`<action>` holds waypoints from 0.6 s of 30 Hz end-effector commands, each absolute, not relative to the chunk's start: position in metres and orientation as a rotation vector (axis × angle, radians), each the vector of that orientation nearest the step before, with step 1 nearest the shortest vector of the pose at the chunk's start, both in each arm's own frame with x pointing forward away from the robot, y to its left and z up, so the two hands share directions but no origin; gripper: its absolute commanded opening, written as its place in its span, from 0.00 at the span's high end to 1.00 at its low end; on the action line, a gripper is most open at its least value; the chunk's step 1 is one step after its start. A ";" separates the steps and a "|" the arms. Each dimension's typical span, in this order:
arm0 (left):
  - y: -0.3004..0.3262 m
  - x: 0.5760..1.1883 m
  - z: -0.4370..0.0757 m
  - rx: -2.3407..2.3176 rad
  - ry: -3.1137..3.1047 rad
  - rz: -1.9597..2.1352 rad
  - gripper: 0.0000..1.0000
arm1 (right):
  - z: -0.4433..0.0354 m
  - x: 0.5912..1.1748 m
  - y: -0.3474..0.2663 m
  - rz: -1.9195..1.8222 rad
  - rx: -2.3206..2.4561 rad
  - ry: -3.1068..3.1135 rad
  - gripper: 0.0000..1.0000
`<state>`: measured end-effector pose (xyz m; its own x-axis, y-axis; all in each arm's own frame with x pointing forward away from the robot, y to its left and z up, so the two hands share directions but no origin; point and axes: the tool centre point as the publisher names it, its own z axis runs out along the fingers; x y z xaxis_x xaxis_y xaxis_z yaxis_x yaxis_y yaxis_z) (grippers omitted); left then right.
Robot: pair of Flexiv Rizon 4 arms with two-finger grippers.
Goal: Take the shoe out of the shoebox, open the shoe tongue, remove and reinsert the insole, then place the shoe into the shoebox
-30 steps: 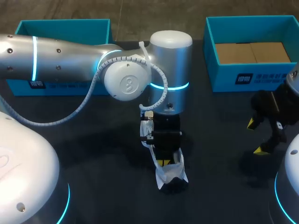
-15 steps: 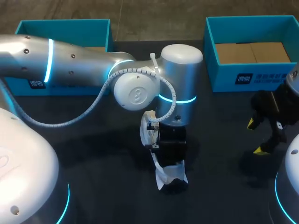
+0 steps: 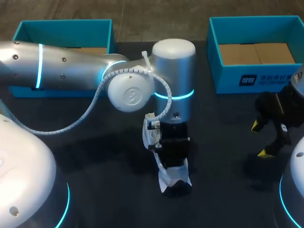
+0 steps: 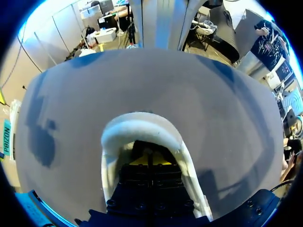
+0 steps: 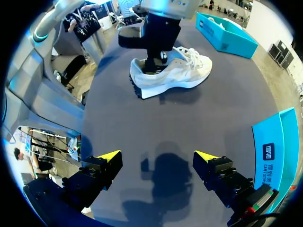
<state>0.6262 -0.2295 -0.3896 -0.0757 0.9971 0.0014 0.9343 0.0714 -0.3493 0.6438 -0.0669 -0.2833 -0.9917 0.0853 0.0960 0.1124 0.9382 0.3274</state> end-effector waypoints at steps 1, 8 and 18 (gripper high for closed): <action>-0.231 0.621 -0.392 -1.963 -2.103 0.421 1.00 | -0.283 0.642 -0.067 -0.513 -0.155 -3.017 0.00; -0.241 0.616 -0.409 -1.947 -2.081 0.445 1.00 | -0.283 0.642 -0.067 -0.513 -0.155 -3.017 0.00; -0.232 0.636 -0.419 -1.913 -2.169 0.351 1.00 | -0.283 0.642 -0.067 -0.513 -0.155 -3.017 0.00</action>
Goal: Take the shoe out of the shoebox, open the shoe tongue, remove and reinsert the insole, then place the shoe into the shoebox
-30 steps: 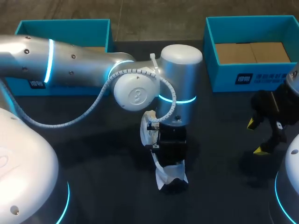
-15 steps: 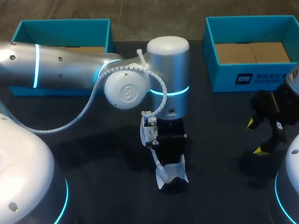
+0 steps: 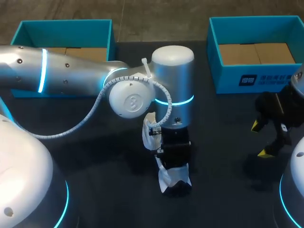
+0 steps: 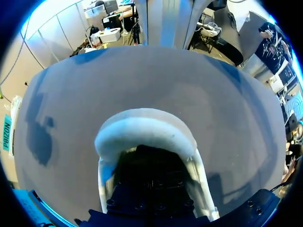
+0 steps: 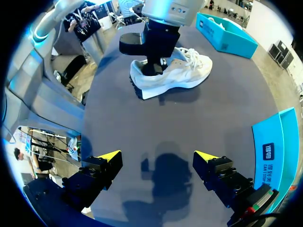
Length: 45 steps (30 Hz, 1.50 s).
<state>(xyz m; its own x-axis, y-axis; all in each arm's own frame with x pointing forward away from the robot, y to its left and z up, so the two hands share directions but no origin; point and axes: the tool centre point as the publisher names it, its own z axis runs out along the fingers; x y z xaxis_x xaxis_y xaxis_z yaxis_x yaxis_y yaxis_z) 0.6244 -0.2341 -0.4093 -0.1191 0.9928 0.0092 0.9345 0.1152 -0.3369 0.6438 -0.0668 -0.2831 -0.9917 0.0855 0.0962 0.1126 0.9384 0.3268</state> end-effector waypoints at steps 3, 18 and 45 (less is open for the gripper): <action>-0.230 0.638 -0.410 -1.919 -2.173 0.358 1.00 | -0.283 0.642 -0.067 -0.513 -0.155 -3.017 0.00; -0.225 0.631 -0.393 -1.952 -2.124 0.376 1.00 | -0.283 0.642 -0.067 -0.513 -0.155 -3.017 0.00; -0.220 0.640 -0.381 -1.974 -2.192 0.319 1.00 | -0.283 0.642 -0.067 -0.513 -0.155 -3.017 0.00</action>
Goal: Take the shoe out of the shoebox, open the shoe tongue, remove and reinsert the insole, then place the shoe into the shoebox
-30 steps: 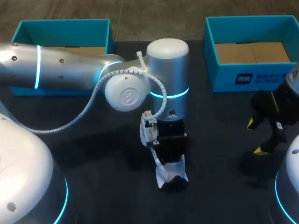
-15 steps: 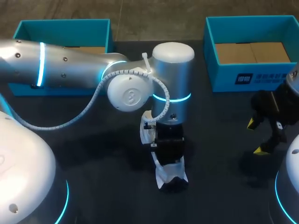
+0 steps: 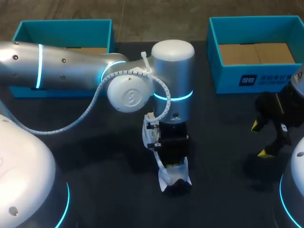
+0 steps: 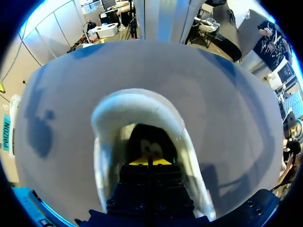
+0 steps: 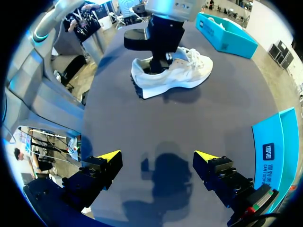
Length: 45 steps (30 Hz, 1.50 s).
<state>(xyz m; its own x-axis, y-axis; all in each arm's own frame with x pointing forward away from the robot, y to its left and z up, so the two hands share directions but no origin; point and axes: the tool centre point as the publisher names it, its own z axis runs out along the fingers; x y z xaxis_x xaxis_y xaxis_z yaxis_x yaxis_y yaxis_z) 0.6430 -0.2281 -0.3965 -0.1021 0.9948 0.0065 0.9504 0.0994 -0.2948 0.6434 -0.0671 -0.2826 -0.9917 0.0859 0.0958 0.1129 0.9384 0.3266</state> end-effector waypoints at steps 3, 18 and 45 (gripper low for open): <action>-0.222 0.643 -0.372 -1.991 -2.224 0.316 1.00 | -0.283 0.642 -0.067 -0.513 -0.155 -3.017 0.00; -0.221 0.659 -0.359 -1.938 -2.350 0.242 0.89 | -0.283 0.642 -0.067 -0.513 -0.155 -3.017 0.00; -0.213 0.666 -0.360 -1.832 -2.432 0.236 0.08 | -0.283 0.642 -0.067 -0.513 -0.155 -3.017 0.00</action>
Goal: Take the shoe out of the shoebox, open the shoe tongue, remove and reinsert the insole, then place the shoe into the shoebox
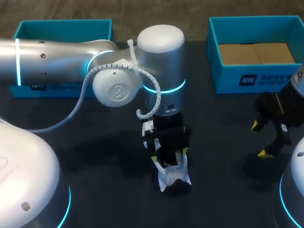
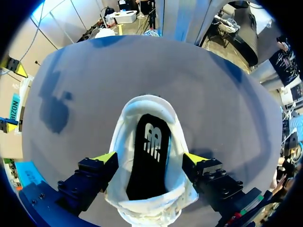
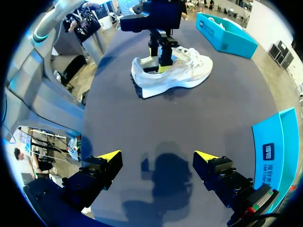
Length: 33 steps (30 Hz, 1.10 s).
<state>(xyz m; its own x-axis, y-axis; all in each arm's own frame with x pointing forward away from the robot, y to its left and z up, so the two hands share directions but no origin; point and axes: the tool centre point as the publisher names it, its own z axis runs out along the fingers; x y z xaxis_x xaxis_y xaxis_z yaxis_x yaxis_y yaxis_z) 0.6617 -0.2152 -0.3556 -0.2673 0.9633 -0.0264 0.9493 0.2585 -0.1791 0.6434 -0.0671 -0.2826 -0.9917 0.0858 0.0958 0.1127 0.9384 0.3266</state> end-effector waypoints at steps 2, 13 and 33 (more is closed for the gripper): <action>-0.213 0.669 -0.362 -1.825 -2.437 0.235 0.09 | -0.283 0.642 -0.067 -0.513 -0.155 -3.017 0.00; -0.211 0.687 -0.370 -1.776 -2.464 0.216 0.01 | -0.283 0.642 -0.067 -0.513 -0.155 -3.017 0.00; -0.193 0.717 -0.343 -1.747 -2.560 0.209 0.00 | -0.283 0.642 -0.067 -0.513 -0.155 -3.017 0.00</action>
<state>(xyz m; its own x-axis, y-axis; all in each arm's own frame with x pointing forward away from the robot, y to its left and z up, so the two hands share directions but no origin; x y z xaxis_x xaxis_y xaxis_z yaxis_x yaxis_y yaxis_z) 0.7183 -0.2006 -0.3506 -0.3668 0.9294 -0.0404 0.9234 0.3585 -0.1374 0.6434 -0.0671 -0.2826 -0.9917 0.0857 0.0958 0.1127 0.9384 0.3266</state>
